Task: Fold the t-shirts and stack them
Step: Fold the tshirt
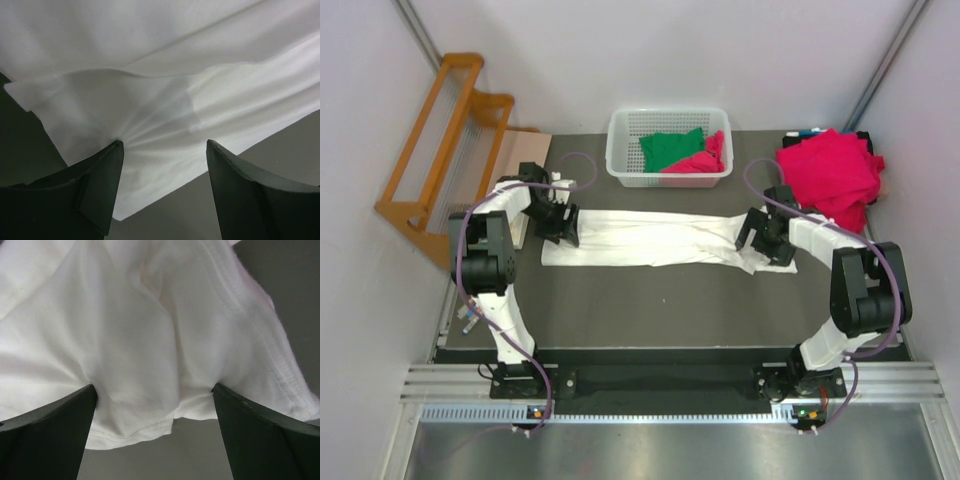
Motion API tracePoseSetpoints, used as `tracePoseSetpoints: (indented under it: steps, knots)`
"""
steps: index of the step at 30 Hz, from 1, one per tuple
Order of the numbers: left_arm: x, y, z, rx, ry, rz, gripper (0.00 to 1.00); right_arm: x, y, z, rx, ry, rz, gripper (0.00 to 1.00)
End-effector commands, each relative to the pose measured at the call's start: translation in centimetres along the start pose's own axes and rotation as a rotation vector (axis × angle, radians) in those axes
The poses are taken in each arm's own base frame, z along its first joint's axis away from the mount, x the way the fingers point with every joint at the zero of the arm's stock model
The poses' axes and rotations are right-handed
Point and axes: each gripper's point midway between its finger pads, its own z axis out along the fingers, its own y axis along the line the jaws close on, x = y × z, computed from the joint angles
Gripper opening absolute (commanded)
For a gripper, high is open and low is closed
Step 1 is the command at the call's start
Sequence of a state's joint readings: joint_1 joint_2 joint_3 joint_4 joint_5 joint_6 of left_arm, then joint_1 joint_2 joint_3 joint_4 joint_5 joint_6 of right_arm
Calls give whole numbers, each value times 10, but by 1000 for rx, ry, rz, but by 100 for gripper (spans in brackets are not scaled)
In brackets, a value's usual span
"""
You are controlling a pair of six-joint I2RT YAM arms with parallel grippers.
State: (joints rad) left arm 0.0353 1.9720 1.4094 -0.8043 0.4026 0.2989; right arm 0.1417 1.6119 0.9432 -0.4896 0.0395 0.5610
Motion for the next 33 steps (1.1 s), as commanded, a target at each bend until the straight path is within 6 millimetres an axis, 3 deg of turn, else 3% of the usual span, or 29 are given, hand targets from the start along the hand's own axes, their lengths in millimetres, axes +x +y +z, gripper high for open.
tracePoseSetpoints:
  steps: [1, 6, 8, 12, 18, 23, 31, 33]
  knots:
    - [7, 10, -8, -37, 10, 8, 73, 5, 5, 2, -41, 52, -11, 100]
    - [3, -4, -20, 0, -12, 14, 73, 1, 27, -4, -118, 86, -79, 100]
    - [2, -10, -20, 9, -12, 24, 73, -9, 46, -11, -174, 85, -128, 100]
    - [1, -21, -23, 19, -18, 34, 73, -39, 73, -34, -243, 44, -170, 100]
    - [-3, -29, -32, 16, -35, 49, 73, -54, 98, -67, -343, 26, -170, 100]
    - [-3, -31, -34, 18, -40, 47, 73, -50, 91, -65, -315, 24, -154, 100]
    - [-8, -33, -34, 27, -55, 35, 73, -22, 69, -39, -248, 64, -101, 100]
    - [-11, -46, -30, 39, -47, 61, 73, -15, 64, -35, -231, 68, -98, 100]
